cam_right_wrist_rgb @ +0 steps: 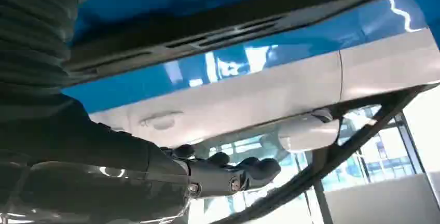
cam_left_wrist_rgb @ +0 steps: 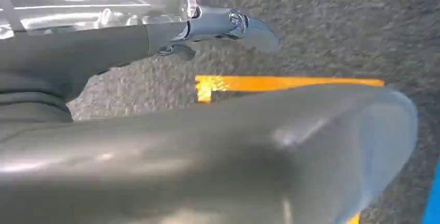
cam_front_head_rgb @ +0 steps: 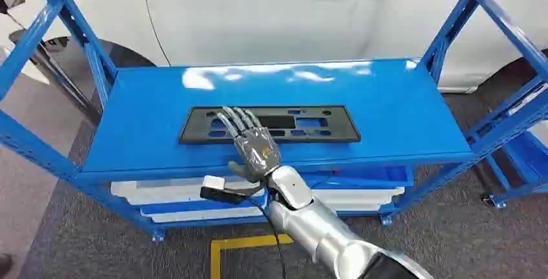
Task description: Take the parts from the cabinet and place them on the table.
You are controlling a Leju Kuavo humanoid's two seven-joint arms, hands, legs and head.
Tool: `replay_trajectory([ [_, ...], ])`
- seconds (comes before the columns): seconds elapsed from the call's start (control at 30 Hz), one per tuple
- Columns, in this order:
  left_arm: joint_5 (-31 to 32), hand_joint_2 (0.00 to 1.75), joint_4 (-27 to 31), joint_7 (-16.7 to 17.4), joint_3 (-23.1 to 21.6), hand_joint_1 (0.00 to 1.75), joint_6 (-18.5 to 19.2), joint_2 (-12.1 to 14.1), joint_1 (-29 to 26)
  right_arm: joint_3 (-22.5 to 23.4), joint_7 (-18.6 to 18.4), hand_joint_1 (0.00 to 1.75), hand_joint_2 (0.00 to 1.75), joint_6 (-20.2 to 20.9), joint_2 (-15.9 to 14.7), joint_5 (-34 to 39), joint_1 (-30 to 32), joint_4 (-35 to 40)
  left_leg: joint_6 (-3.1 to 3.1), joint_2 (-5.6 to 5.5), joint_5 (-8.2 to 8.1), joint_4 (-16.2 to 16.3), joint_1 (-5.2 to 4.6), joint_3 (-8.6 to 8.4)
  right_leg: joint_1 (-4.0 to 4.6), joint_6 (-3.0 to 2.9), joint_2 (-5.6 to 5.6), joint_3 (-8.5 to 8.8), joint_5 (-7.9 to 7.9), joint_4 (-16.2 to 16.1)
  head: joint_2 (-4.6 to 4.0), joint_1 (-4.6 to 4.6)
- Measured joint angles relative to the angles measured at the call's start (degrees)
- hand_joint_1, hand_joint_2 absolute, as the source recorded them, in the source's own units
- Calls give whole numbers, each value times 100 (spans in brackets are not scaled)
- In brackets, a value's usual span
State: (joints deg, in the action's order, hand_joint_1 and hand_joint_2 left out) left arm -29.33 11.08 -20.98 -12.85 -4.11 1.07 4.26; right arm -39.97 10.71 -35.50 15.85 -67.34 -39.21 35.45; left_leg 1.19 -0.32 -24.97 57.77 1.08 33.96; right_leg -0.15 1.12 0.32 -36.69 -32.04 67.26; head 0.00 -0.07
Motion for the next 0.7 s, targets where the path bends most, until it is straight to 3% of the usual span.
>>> replay_trajectory([
  [0.07, 7, 0, 0, 0, 0, 0, -2, 0, 4, -29, -55, 0, 175, 0, 0, -26, 16, -55, 20, -2, -37, 6, -6, -26, -17, 19, -1, -532, -215, 853, 0, 2],
  [0.1, 13, 0, 0, 0, 0, 0, 0, 0, -2, -37, -83, 0, 175, -7, 0, -29, 16, -88, 17, -8, -59, 9, -6, -51, -21, 16, -1, -638, -127, 920, 0, 4],
  [0.13, 15, 0, 0, 0, 0, 0, 0, 0, -5, -42, -92, 0, 175, -18, 7, -31, 9, -120, 14, -18, -88, 11, -6, -93, -21, -1, -1, -593, 106, 705, 0, 2],
  [0.2, 46, 0, 0, 0, 0, 0, 0, -2, 5, -42, -124, 0, 175, -68, 20, -31, -28, -168, -12, -34, -158, 11, -9, -205, -7, -73, -1, -194, 740, -286, 0, 4],
  [0.23, 53, 0, 0, 0, 0, 0, 0, -4, 5, -42, -155, 0, 175, -88, 24, -31, -59, -190, -30, -34, -191, 0, -5, -228, 12, -127, -2, -12, 954, -762, 0, 7],
  [0.27, 55, 0, 0, 0, 0, 0, 0, -9, 22, -42, -186, 0, 175, -114, 28, -20, -106, -238, -70, -36, -216, 12, -42, -241, 57, -137, -5, 68, 852, -835, 0, -13],
  [0.37, 72, 0, 0, 22, 0, 0, 0, -9, 24, -29, -287, 0, 175, -162, 46, -20, -186, -332, -165, -22, -237, -43, -27, -267, 70, -178, 24, 59, 817, -903, 0, 2],
  [0.43, 96, 0, 0, 33, 0, 0, 2, 4, 46, -20, -343, 0, 175, -181, 63, -59, -231, -378, -224, -8, -314, 0, -22, -311, -2, -220, 23, 184, 833, -1030, 0, 4],
  [0.47, 114, 0, 0, 37, 0, 0, 6, 0, 54, -11, -382, 0, 175, -208, 68, -98, -271, -415, -247, -3, -456, 285, -25, -185, -7, -263, 11, 228, 812, -1053, 0, -39],
  [0.53, 129, 0, 0, 59, -2, 0, 7, 2, 64, 0, -417, 0, 175, -221, 74, -155, -299, -505, -293, -2, -817, 1185, -10, 309, 6, -302, 4, 269, 772, -1051, 0, -35],
  [0.57, 136, 0, 0, 66, -2, 0, 7, 2, 65, 9, -465, 0, 175, -225, 74, -199, -290, -555, -313, -2, -919, 1587, -7, 559, 15, -313, 3, 285, 751, -1047, 0, -28],
  [0.6, 157, 0, 0, 81, -2, 0, 7, 2, 57, 13, -500, 0, 175, -225, 74, -260, -282, -599, -321, -1, -879, 1745, -3, 697, 18, -316, 7, 303, 727, -1040, 0, -33],
  [0.63, 164, 0, 0, 83, -2, 0, 7, 2, 45, 13, -516, 0, 175, -227, 74, -293, -278, -625, -324, -1, -709, 1633, 0, 698, 17, -312, 20, 331, 701, -1032, 0, -35],
  [0.7, 168, 0, 0, 83, -2, 0, 7, 7, 56, 15, -533, 0, 175, -232, 74, -326, -285, -669, -312, 2, -69, 714, 7, 346, 12, -277, 38, 429, 622, -1009, 0, -35],
])
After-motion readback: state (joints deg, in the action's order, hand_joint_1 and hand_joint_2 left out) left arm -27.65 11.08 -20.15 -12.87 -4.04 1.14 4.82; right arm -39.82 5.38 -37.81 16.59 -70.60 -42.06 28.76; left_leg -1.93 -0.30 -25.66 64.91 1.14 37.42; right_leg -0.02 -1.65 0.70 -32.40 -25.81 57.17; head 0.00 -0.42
